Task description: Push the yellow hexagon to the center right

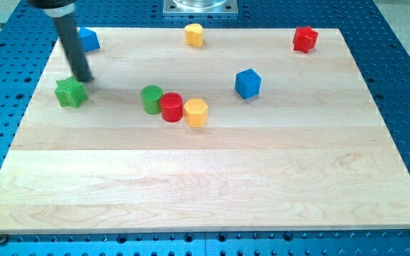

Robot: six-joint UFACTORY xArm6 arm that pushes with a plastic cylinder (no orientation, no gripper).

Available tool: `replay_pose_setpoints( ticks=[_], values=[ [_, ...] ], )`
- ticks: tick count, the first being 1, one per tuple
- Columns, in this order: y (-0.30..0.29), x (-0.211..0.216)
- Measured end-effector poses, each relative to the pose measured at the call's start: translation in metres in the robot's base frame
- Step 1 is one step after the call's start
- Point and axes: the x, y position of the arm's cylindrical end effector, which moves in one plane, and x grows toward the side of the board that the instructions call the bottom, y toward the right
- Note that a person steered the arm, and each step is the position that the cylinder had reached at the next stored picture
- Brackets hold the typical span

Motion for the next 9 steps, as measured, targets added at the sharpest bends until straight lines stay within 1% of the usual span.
replay_pose_setpoints(
  ticks=[1,2,3,4,5,6,7,8,9],
  values=[
    [0.0,0.033],
    [0.012,0.036],
    [0.038,0.008],
    [0.085,0.047],
    [0.101,0.079],
    [0.152,0.109],
    [0.2,0.108],
    [0.238,0.093],
    [0.243,0.069]
  ],
)
